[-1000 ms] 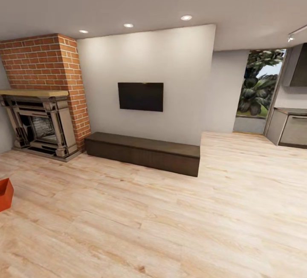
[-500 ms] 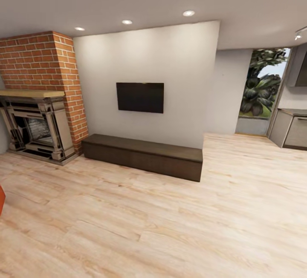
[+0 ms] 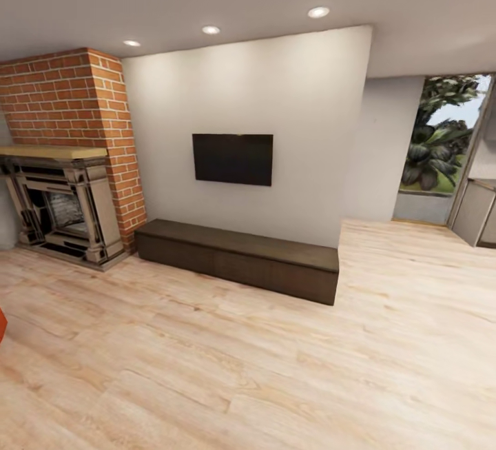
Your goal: Move the two storage containers from the living room to the garage. In the garage, place one container on the floor and stack the other container on top of it (either order is fine).
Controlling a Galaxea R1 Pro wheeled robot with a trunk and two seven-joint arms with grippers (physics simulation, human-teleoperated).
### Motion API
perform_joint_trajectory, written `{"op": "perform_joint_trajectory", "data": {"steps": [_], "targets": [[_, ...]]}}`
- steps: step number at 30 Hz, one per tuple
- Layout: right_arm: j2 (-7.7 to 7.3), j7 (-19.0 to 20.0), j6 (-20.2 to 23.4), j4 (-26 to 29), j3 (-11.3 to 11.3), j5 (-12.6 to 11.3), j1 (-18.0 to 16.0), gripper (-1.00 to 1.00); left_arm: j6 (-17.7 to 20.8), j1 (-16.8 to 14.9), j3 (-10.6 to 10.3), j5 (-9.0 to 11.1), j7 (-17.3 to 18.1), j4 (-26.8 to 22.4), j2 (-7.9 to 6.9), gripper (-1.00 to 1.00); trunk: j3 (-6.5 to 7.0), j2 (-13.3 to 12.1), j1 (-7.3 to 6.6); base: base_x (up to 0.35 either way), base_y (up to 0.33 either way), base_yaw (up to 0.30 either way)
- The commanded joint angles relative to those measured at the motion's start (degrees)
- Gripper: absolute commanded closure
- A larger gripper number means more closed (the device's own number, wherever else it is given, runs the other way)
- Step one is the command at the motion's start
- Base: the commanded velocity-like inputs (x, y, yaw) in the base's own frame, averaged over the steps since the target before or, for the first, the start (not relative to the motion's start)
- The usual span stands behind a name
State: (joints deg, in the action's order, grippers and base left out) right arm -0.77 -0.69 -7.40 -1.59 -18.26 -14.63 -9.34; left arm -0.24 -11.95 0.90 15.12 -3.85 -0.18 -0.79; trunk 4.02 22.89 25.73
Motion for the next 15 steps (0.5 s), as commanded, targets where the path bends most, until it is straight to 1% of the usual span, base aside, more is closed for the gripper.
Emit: {"op": "perform_joint_trajectory", "data": {"steps": [1, 7, 15], "targets": [[-0.01, 0.0, -0.3, -0.2, -0.5, -0.5, 0.0, -1.0, 0.0, 0.0, 0.1, 0.2, -0.1, 0.0, 0.01, -1.0, -0.02, 0.0, 0.05, 0.322, 0.0, 0.253], [-0.16, -0.2, -0.3, -0.2, -0.6, -0.5, -0.1, -1.0, 0.0, 0.0, 0.1, 0.3, -0.1, 0.0, -0.08, -1.0, -0.02, 0.0, 0.05, 0.311, 0.0, 0.266], [-0.19, -0.2, -0.3, -0.2, -0.6, -0.6, 0.0, -1.0, 0.0, 0.0, 0.1, 0.3, -0.1, 0.1, -0.17, -1.0, -0.02, 0.0, 0.05, 0.265, 0.0, 0.274]]}}
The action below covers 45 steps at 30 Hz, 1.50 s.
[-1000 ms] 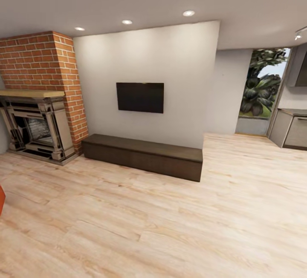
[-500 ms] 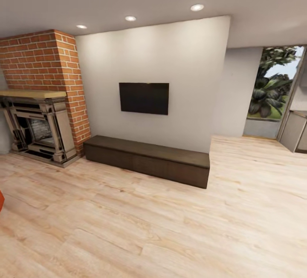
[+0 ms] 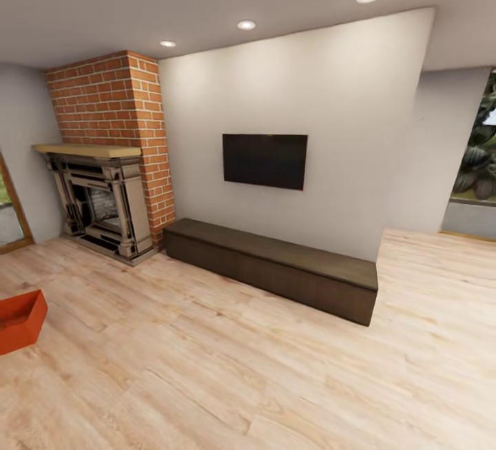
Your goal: Move the two storage containers from the living room to the garage. In the garage, place one container on the floor and stack the other container on top of it (either order is fine).
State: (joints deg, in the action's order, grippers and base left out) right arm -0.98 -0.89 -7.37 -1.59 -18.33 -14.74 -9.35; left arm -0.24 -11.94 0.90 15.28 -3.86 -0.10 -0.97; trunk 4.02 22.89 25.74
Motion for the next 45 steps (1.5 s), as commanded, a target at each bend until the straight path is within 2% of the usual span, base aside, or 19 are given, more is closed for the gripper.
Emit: {"op": "perform_joint_trajectory", "data": {"steps": [1, 17, 45], "targets": [[0.02, 0.0, -0.3, -0.2, -0.5, -0.5, 0.0, -1.0, 0.0, 0.0, 0.1, 0.2, -0.1, 0.0, 0.01, -1.0, -0.02, 0.0, 0.04, 0.253, 0.0, 0.28], [0.01, -0.1, -0.3, -0.2, -0.4, -0.6, -0.1, -1.0, -0.1, 0.0, 0.1, 0.2, -0.3, 0.0, 0.16, -1.0, -0.02, 0.0, 0.04, 0.228, 0.0, 0.282], [0.0, -0.5, -0.3, -0.2, -0.3, -0.6, -0.1, -1.0, -0.1, 0.0, 0.1, 0.2, -0.3, -0.1, 0.09, -1.0, -0.02, 0.0, 0.04, 0.011, 0.0, 0.283]]}}
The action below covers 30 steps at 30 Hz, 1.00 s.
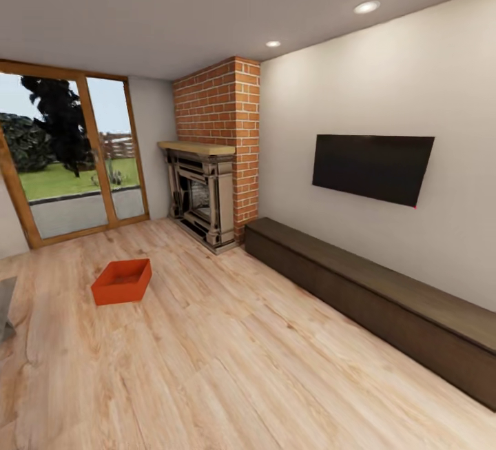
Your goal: Move the two storage containers from the living room to the garage. In the garage, place one container on the floor and stack the other container on top of it (either order is fine).
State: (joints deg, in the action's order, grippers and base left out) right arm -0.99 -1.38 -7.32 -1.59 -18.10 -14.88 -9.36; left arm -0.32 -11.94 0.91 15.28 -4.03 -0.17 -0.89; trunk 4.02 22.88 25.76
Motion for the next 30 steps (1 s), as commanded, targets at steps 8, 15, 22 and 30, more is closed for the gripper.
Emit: {"op": "perform_joint_trajectory", "data": {"steps": [8, 15, 22, 30], "targets": [[-0.08, 0.0, -0.4, -0.2, -0.4, -0.4, 0.0, -1.0, 0.1, 0.0, 0.1, 0.2, -0.1, 0.0, -0.1, -1.0, -0.02, 0.0, 0.02, 0.236, 0.0, 0.248], [-0.31, 0.0, -0.8, -0.2, -0.1, -0.5, 0.0, -1.0, 0.1, 0.0, 0.1, 0.3, -0.1, 0.1, -0.16, -1.0, -0.02, 0.0, 0.02, 0.318, 0.0, 0.031], [-0.32, 0.0, -0.5, -0.2, 0.0, -0.6, 0.0, -1.0, 0.1, 0.0, 0.1, 0.3, -0.1, 0.1, -0.17, -1.0, -0.02, 0.0, 0.02, 0.322, 0.0, 0.001], [-0.25, 0.1, -0.3, -0.2, -0.3, -0.5, 0.0, -1.0, 0.3, 0.0, 0.1, 0.3, -0.1, 0.1, -0.21, -1.0, -0.02, 0.0, 0.02, 0.322, 0.0, 0.0]]}}
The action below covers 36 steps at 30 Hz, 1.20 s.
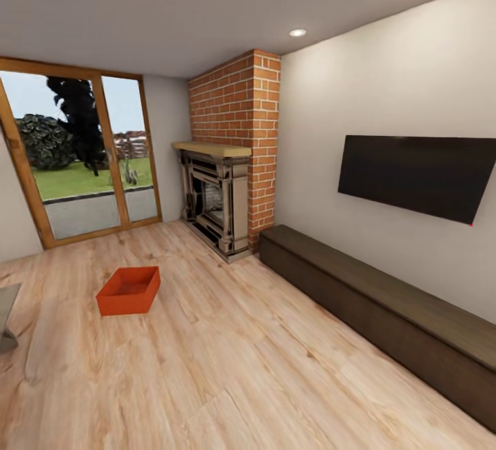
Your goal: Move the two storage containers from the living room to the garage. In the garage, place one container on the floor and stack the other container on top of it (either order is fine).
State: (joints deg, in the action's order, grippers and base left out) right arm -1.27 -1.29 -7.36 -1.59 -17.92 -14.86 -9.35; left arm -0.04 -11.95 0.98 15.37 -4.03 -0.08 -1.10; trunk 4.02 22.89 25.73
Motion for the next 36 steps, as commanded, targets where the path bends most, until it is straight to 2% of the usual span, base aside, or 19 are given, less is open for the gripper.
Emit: {"op": "perform_joint_trajectory", "data": {"steps": [1, 15, 36], "targets": [[0.06, 0.0, -0.3, -0.2, -0.5, -0.5, 0.0, -1.0, 0.0, 0.0, 0.1, 0.2, -0.1, 0.0, -0.01, -1.0, -0.02, 0.0, 0.05, 0.322, 0.0, 0.0], [0.62, 0.0, -0.7, -0.2, 0.0, -0.7, 0.0, -1.0, 0.1, 0.0, 0.1, 0.2, -0.1, 0.0, -0.04, -1.0, -0.02, 0.0, 0.05, 0.322, 0.0, 0.004], [0.36, -0.1, -0.7, -0.2, 0.1, -0.8, 0.0, -1.0, -0.1, 0.0, 0.1, 0.2, -0.1, 0.0, -0.22, -1.0, -0.02, 0.0, 0.05, 0.322, 0.0, 0.248]]}}
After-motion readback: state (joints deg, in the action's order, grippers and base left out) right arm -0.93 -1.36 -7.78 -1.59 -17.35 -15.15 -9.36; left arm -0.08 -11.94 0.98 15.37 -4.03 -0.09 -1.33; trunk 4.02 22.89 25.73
